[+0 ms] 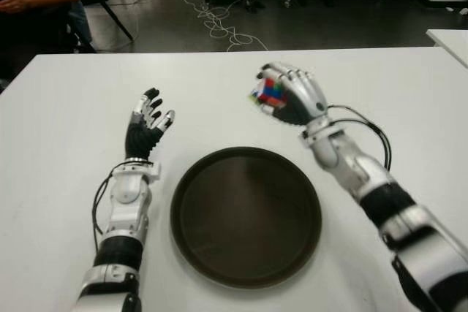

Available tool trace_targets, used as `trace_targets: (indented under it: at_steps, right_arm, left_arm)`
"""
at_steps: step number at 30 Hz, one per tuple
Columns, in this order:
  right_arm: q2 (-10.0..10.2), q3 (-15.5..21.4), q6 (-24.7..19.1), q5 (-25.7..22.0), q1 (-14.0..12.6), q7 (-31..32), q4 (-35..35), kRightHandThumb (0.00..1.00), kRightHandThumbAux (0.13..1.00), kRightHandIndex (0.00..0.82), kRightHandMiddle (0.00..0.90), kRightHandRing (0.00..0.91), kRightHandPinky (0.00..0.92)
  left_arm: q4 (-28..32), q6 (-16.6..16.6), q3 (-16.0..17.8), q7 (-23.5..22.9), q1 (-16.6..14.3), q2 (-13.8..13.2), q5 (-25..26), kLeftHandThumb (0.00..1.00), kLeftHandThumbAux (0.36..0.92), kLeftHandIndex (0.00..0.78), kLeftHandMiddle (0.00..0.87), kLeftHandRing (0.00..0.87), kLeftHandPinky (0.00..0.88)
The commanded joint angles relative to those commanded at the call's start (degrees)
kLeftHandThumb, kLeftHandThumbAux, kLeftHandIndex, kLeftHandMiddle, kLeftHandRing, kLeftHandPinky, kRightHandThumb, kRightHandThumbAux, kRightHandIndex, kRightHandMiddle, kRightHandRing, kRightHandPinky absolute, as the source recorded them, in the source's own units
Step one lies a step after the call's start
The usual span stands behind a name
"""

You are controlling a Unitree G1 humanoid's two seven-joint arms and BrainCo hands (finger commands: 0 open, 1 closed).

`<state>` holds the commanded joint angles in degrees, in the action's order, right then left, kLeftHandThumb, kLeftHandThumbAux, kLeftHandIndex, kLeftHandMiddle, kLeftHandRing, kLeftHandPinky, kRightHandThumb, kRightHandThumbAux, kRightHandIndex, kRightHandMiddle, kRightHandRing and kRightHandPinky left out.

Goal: Pick up the Rubik's Cube and put it in the plate

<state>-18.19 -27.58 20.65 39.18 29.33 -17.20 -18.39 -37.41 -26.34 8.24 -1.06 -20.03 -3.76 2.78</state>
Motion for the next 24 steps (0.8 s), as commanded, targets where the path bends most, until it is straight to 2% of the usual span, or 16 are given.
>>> trace_targets:
  at_steps: [3, 5, 8, 10, 13, 17, 21, 24]
  right_arm:
    - [-4.02, -1.57, 3.56, -1.65, 0.11, 9.85, 3.88, 0.828, 0.697, 0.370, 0.513, 0.548, 0.543]
    - [-5.53, -2.25, 5.92, -2.63, 0.19, 14.31, 5.00, 0.827, 0.697, 0.371, 0.505, 0.524, 0.520]
    - [-8.00, -4.05, 11.11, -7.20, 0.47, 23.21, 6.53, 0.827, 0.697, 0.371, 0.501, 0.498, 0.491]
    - [-8.41, -3.96, 12.21, -9.11, 0.64, 26.37, 6.79, 0.827, 0.697, 0.369, 0.504, 0.499, 0.492]
    - [-10.35, -3.63, 11.43, -17.22, 2.07, 36.88, 8.90, 0.828, 0.696, 0.369, 0.518, 0.523, 0.506]
    - [-10.75, -2.94, 10.89, -22.01, 2.59, 43.08, 9.12, 0.832, 0.694, 0.372, 0.539, 0.561, 0.524]
    - [-10.01, -2.31, 10.36, -25.98, 2.45, 47.88, 7.11, 0.838, 0.691, 0.387, 0.574, 0.644, 0.611]
    - [-9.55, -1.61, 9.07, -28.18, 2.70, 51.45, 6.52, 0.837, 0.692, 0.387, 0.576, 0.656, 0.635]
  left_arm:
    - [-0.11, -0.23, 0.00, -0.25, -0.06, 0.03, 0.14, 0.103, 0.700, 0.065, 0.111, 0.079, 0.041]
    - [-0.02, -0.36, 0.00, -0.25, -0.05, 0.10, 0.18, 0.101, 0.703, 0.066, 0.111, 0.079, 0.040]
    - [0.39, -0.58, 0.02, -0.03, 0.13, 0.32, 0.17, 0.096, 0.707, 0.071, 0.116, 0.083, 0.043]
    - [0.49, -0.58, 0.01, 0.05, 0.17, 0.37, 0.14, 0.097, 0.711, 0.071, 0.117, 0.085, 0.047]
    - [0.67, -0.35, -0.06, 0.34, 0.22, 0.41, -0.07, 0.100, 0.716, 0.072, 0.115, 0.085, 0.051]
    - [0.69, -0.28, -0.05, 0.59, 0.22, 0.49, -0.16, 0.104, 0.723, 0.072, 0.116, 0.086, 0.053]
    - [0.65, -0.15, -0.07, 0.88, 0.19, 0.47, -0.33, 0.103, 0.725, 0.068, 0.110, 0.080, 0.039]
    - [0.44, -0.22, -0.26, 1.06, 0.14, 0.26, -0.75, 0.097, 0.724, 0.068, 0.108, 0.075, 0.034]
